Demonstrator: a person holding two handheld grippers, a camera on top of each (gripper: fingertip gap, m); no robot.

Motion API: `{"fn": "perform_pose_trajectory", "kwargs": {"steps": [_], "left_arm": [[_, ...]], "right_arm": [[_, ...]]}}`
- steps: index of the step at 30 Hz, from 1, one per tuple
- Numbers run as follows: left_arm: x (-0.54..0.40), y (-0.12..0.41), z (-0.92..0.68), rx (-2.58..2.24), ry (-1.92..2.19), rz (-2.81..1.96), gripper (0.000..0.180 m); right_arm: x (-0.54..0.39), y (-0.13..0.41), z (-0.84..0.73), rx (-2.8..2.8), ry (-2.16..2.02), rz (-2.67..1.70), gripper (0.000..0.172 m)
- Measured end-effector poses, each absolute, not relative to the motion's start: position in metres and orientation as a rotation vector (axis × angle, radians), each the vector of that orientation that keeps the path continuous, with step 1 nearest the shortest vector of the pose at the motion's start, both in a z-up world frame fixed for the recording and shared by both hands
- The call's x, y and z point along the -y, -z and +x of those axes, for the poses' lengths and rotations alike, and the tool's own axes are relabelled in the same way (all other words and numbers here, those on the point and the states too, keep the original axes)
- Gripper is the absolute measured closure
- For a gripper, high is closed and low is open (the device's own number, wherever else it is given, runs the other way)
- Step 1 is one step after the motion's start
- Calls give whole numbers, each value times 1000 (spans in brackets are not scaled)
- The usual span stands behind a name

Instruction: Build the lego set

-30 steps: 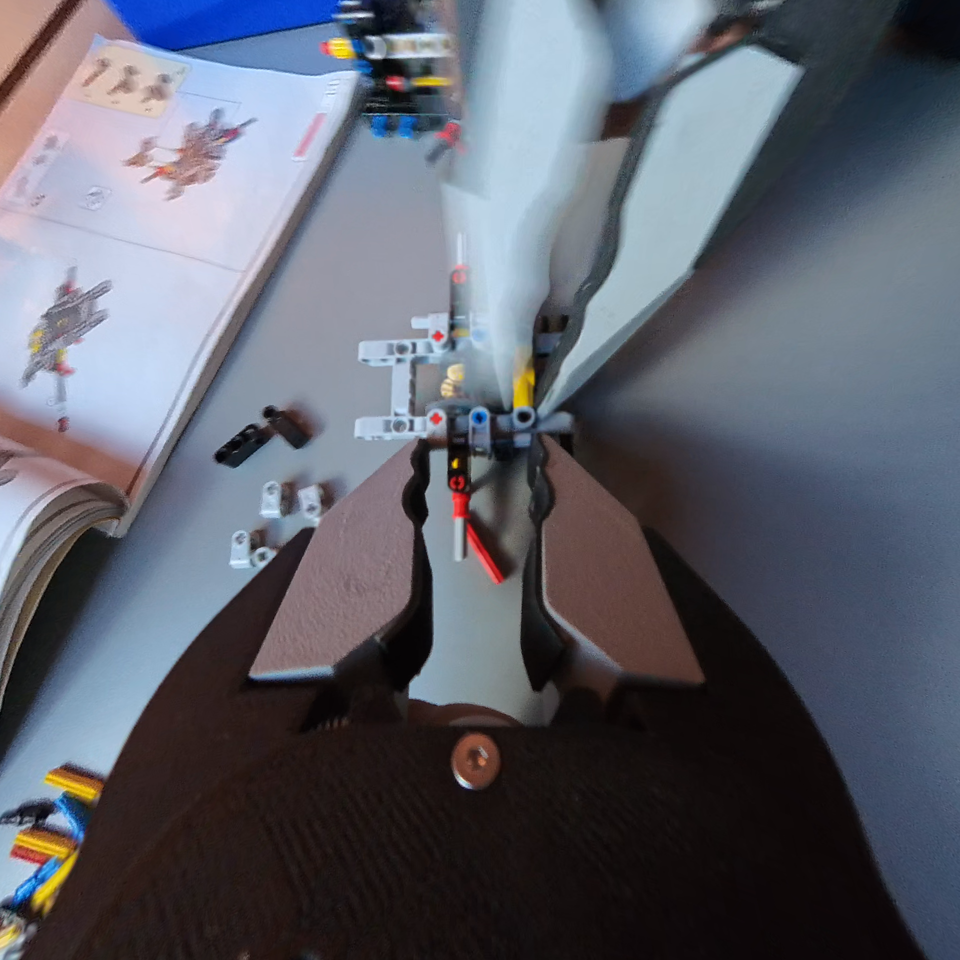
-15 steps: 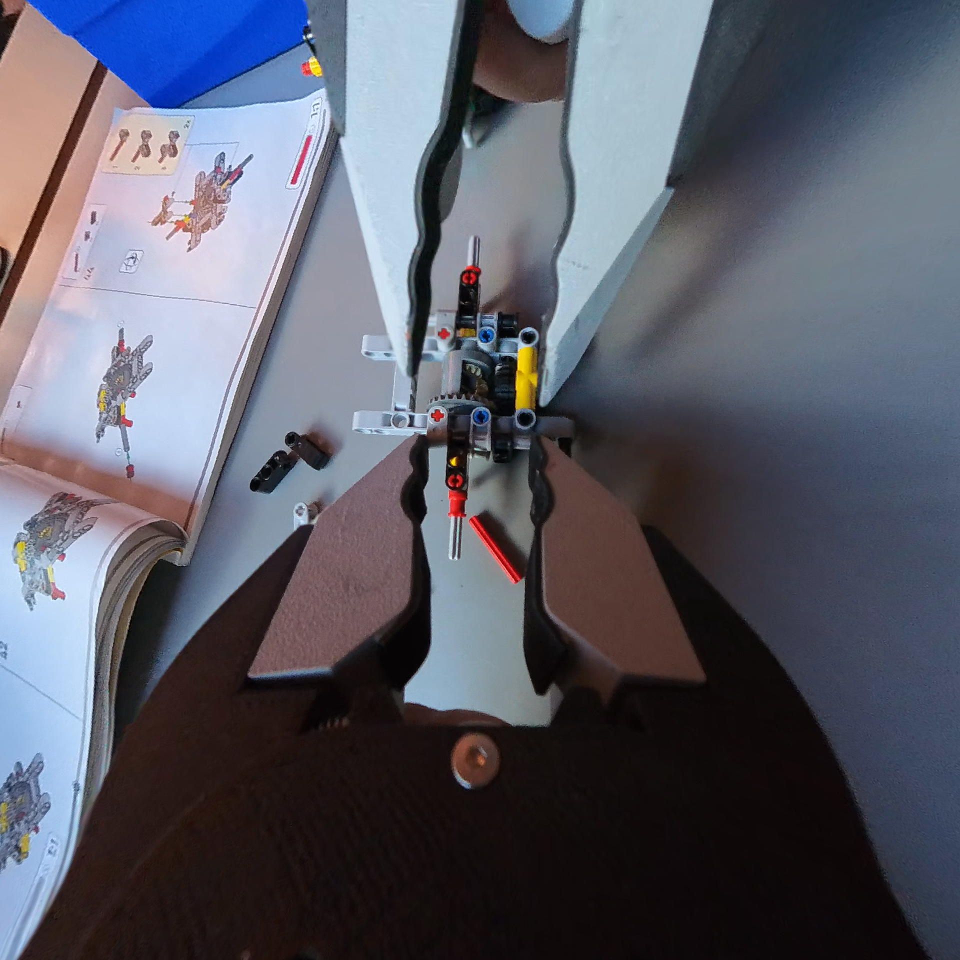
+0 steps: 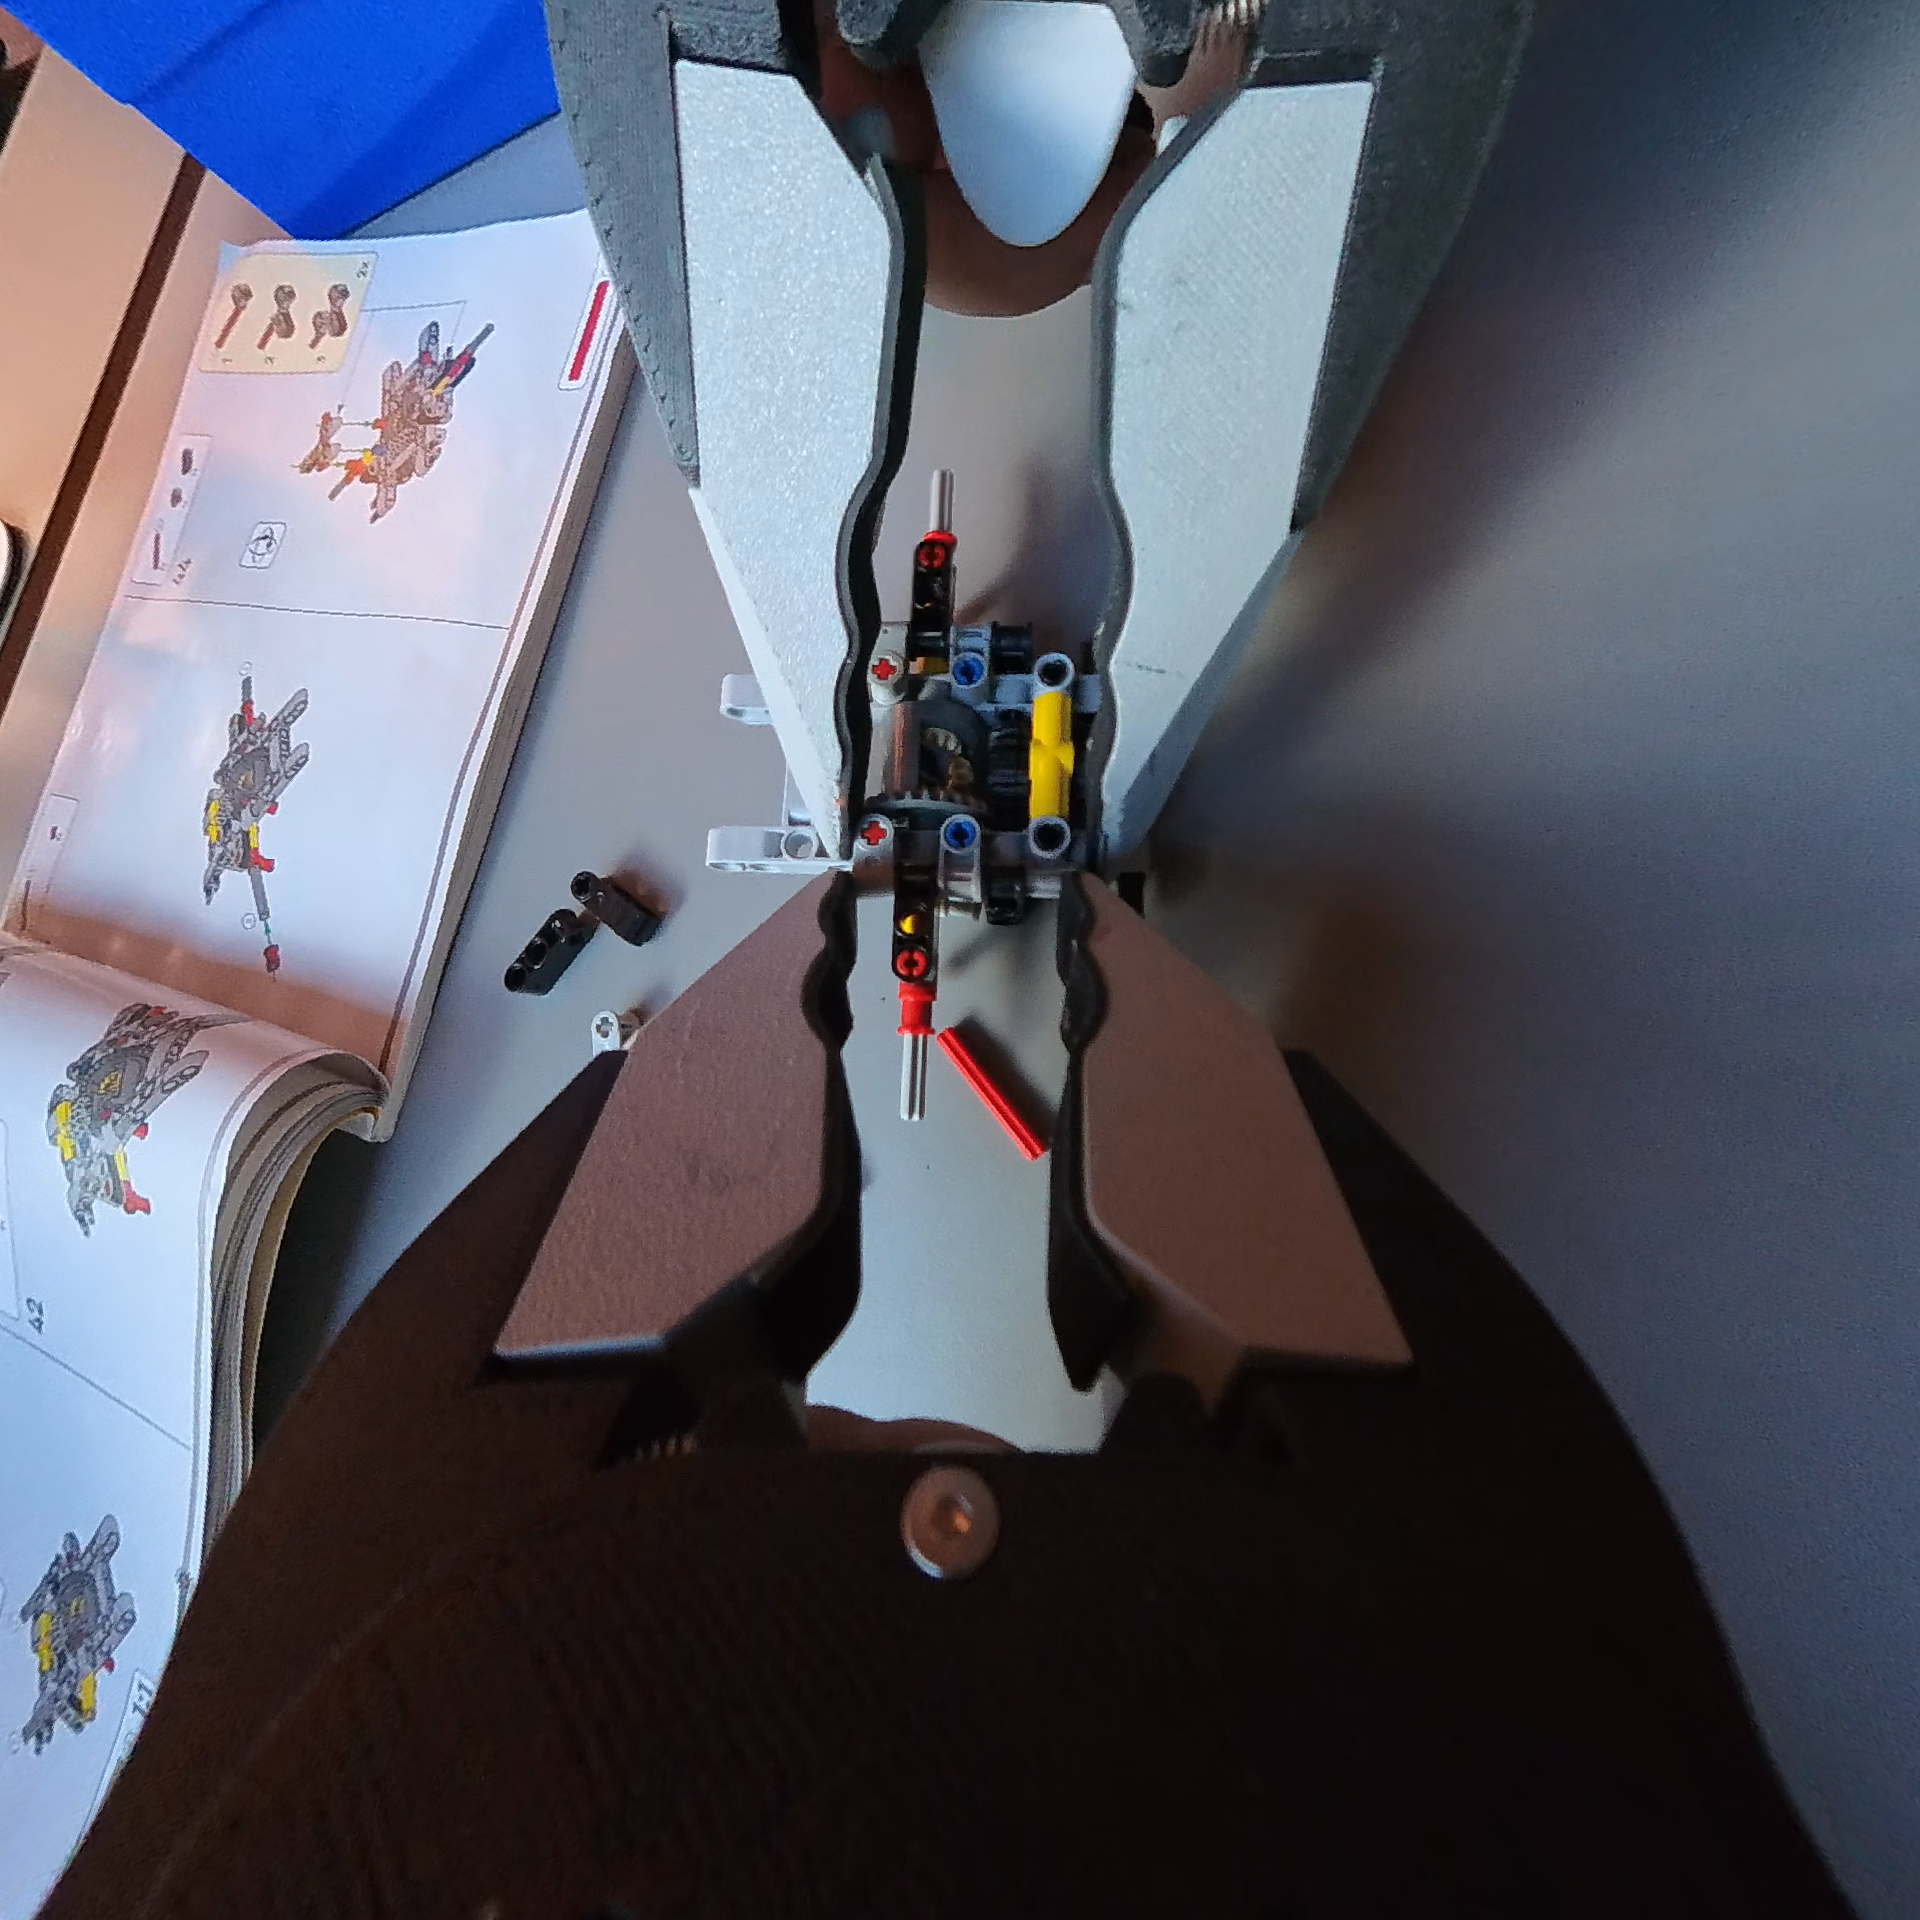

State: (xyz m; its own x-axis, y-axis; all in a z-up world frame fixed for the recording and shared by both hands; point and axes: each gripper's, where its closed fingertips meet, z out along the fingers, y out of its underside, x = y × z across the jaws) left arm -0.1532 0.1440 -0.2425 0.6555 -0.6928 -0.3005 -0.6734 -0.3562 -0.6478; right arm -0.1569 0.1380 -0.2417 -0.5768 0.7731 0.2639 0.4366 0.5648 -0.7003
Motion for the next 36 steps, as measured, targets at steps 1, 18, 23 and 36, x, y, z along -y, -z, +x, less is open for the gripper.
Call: {"fn": "perform_pose_trajectory", "kwargs": {"steps": [1, 18, 23, 36], "left_arm": [[-144, 242, -153, -1054, 38, -2098, 143], [-140, 242, -154, -1059, 121, -2081, 142], [-140, 242, -155, -1046, 127, -2083, 142], [-141, 242, -158, -986, 120, -2135, 143]], "right_arm": [[-138, 242, -157, 2241, -805, -976, 131], [-134, 241, -158, 2229, -866, -998, 131], [-132, 242, -161, 2216, -809, -999, 128], [-133, 243, -165, 2194, -788, -1083, 128]]}}
